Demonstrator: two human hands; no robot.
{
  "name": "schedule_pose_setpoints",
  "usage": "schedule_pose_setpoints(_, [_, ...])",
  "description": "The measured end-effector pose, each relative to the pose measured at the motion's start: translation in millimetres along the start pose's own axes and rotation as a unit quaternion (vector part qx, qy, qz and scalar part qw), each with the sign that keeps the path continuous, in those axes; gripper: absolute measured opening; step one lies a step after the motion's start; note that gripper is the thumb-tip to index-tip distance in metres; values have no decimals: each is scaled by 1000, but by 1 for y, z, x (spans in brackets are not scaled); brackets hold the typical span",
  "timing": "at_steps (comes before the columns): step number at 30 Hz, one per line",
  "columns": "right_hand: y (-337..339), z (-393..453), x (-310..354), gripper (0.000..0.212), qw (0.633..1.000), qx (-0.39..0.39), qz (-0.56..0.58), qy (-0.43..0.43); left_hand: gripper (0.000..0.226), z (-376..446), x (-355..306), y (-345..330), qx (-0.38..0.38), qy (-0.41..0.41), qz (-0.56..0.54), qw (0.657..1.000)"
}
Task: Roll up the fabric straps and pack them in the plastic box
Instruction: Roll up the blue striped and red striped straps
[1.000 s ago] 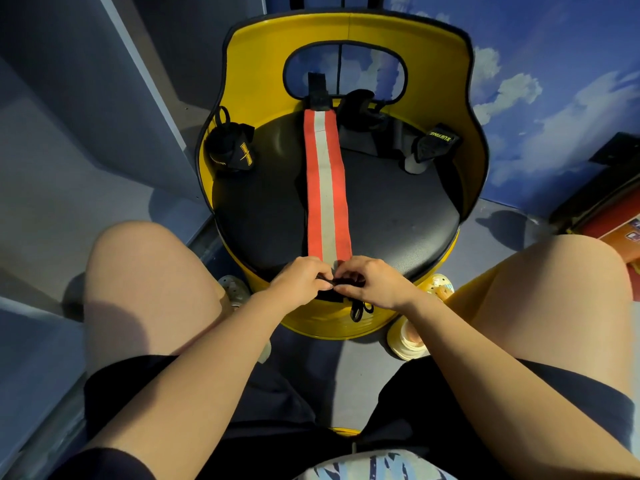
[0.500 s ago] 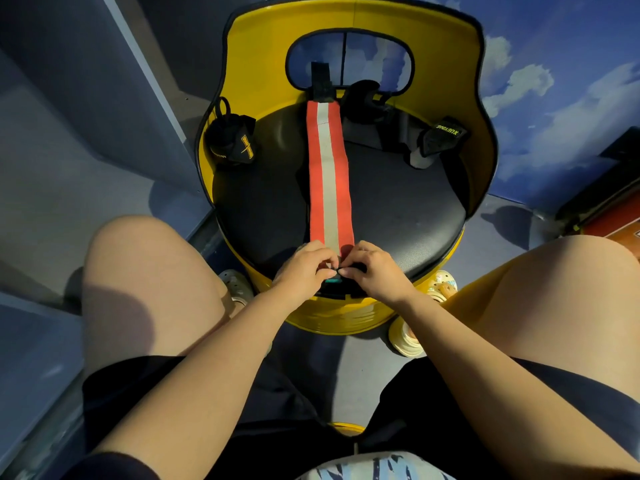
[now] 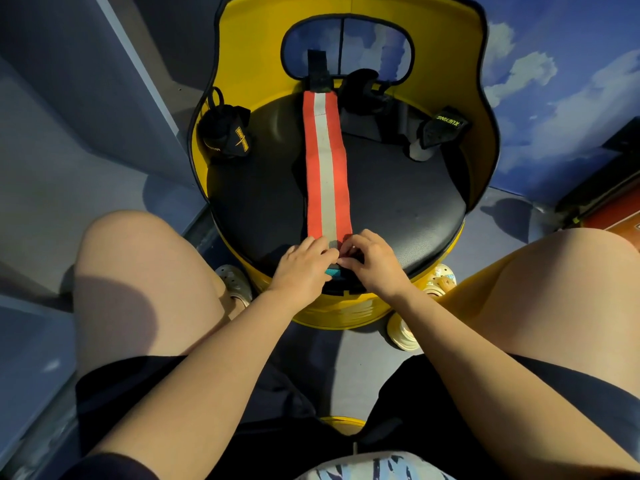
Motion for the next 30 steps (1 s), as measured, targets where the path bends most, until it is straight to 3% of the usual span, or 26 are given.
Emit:
schedule_pose_setpoints(4, [0, -1, 14, 2, 991, -9, -67, 114, 24, 5, 8, 2, 8, 42, -49, 998])
schedule_pose_setpoints(8, [8, -3, 16, 13, 979, 19, -118, 163, 27, 11, 17, 3, 24, 68, -82, 994])
schedule_pose_setpoints(12, [7, -3, 15, 24, 964, 48, -178, 190, 29, 17, 31, 0, 62, 101, -191, 974])
schedule_pose_setpoints(21, [8, 7, 11, 24, 992, 49, -78, 89, 26, 19, 31, 5, 24, 113, -178, 977])
schedule_pose_setpoints(30, [4, 23, -1, 20, 995, 89, -39, -4, 46, 18, 20, 2, 1, 79, -30, 996])
Point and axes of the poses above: each hand's wrist, its own z-axis towards the middle knuckle, its own y-axis out of the back of the hand, x = y × z, the point moved 5 cm from there along z, towards the middle knuckle, and after that the axes turned 4 degrees about z, right-handed, at the moved point
